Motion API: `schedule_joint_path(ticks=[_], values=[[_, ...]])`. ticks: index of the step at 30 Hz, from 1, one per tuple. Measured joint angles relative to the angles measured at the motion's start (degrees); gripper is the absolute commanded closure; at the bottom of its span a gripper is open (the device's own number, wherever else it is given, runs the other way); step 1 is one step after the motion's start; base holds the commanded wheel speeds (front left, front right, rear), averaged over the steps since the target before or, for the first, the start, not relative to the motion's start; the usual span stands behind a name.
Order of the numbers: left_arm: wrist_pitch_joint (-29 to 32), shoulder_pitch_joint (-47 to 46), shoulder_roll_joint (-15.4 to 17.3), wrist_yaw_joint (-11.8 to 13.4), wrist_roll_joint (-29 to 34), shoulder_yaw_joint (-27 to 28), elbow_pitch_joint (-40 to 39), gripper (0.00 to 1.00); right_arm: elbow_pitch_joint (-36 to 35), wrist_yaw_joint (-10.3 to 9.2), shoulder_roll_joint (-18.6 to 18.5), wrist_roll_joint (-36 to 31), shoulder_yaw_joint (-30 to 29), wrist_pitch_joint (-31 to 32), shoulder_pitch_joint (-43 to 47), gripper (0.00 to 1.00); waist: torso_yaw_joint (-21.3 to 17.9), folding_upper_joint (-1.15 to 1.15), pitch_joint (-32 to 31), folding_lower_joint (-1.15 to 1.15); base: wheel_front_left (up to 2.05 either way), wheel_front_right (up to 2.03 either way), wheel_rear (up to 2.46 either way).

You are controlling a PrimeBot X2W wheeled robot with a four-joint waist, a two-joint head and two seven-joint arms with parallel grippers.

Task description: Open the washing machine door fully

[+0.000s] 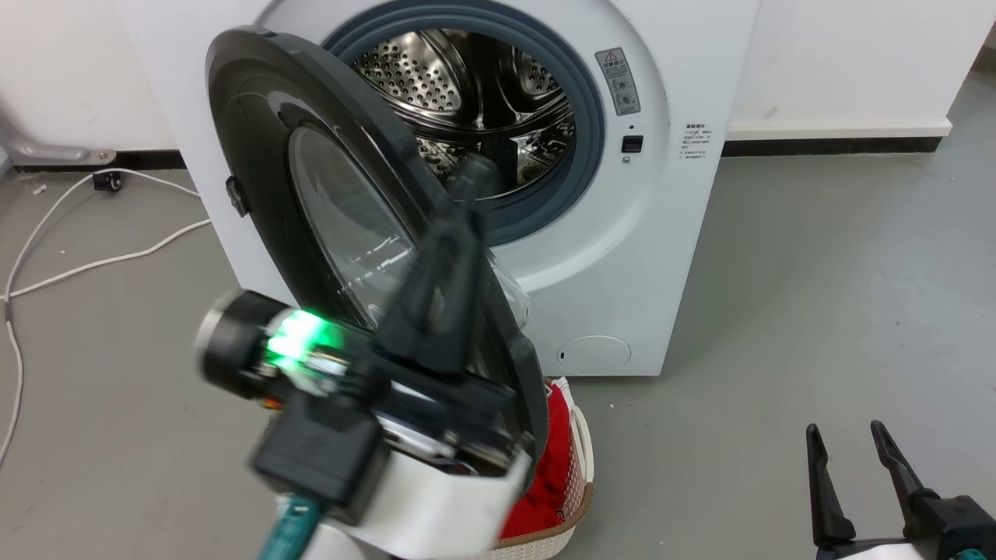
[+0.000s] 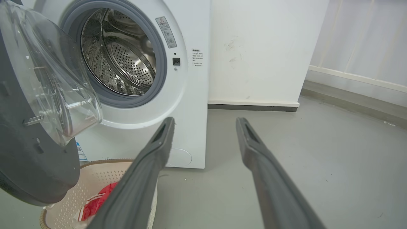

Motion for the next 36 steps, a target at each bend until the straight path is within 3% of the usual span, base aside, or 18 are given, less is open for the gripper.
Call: schedule_joint_path(ticks=[9, 17, 27, 36], values=[[7.3, 5.5, 0.0, -2.8, -4.5, -11.9, 6.1, 1.0, -0.1, 0.0, 0.0, 0.0, 0.3, 0.4, 0.2, 0.0, 0.3, 0.0, 0.5, 0.0, 0.0, 0.0, 0.0], [10.7, 11.1, 1.4, -4.5, -5.8, -17.8, 16.9, 1.0, 0.0, 0.0, 0.0, 0.2, 0.6, 0.8, 0.1, 0.0, 0.6, 0.0, 1.6, 0.0, 0.0, 0.0, 0.0], [5.6, 12.2, 1.1, -1.2, -6.7, -16.2, 29.2, 1.0, 0.6, 0.0, 0.0, 0.2, 0.9, 0.9, -0.9, 0.0, 0.2, 0.0, 3.3, 0.0, 0.0, 0.0, 0.0], [1.4, 9.4, 0.6, 1.7, -7.9, -13.5, 35.5, 1.0, 1.8, 0.0, 0.0, 0.5, 1.2, 0.8, -1.4, 0.0, -0.7, 0.0, 4.2, 0.0, 0.0, 0.0, 0.0]])
